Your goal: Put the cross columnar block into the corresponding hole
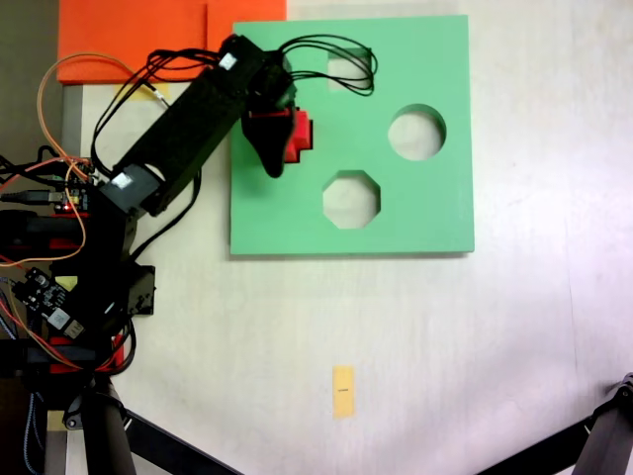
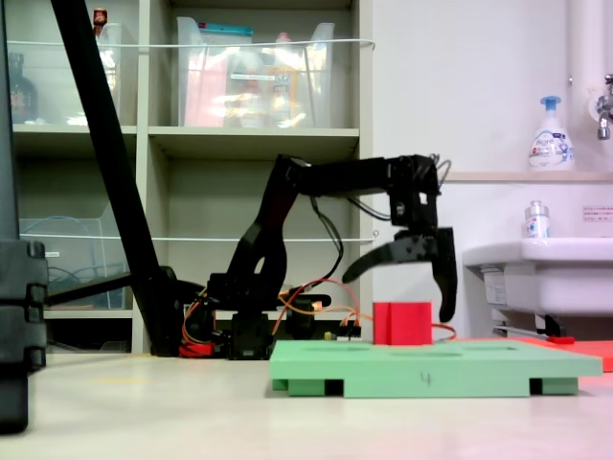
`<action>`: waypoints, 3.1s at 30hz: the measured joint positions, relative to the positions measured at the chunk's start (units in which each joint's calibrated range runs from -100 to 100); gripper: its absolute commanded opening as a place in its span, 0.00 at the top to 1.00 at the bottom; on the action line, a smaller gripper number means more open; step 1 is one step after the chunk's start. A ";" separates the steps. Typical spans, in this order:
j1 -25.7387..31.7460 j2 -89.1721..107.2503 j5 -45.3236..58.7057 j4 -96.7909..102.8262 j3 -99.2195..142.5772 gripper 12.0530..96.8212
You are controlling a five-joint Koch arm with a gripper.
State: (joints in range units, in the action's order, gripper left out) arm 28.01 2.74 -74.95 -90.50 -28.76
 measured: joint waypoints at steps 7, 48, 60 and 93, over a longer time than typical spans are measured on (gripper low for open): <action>-0.05 25.17 4.98 -1.57 -8.62 0.02; -26.52 96.58 68.28 91.43 113.18 0.53; -26.42 96.72 70.72 101.71 127.58 0.54; -25.93 96.85 71.40 98.19 127.58 0.57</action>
State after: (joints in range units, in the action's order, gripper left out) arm 2.08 99.59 -3.54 7.68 98.82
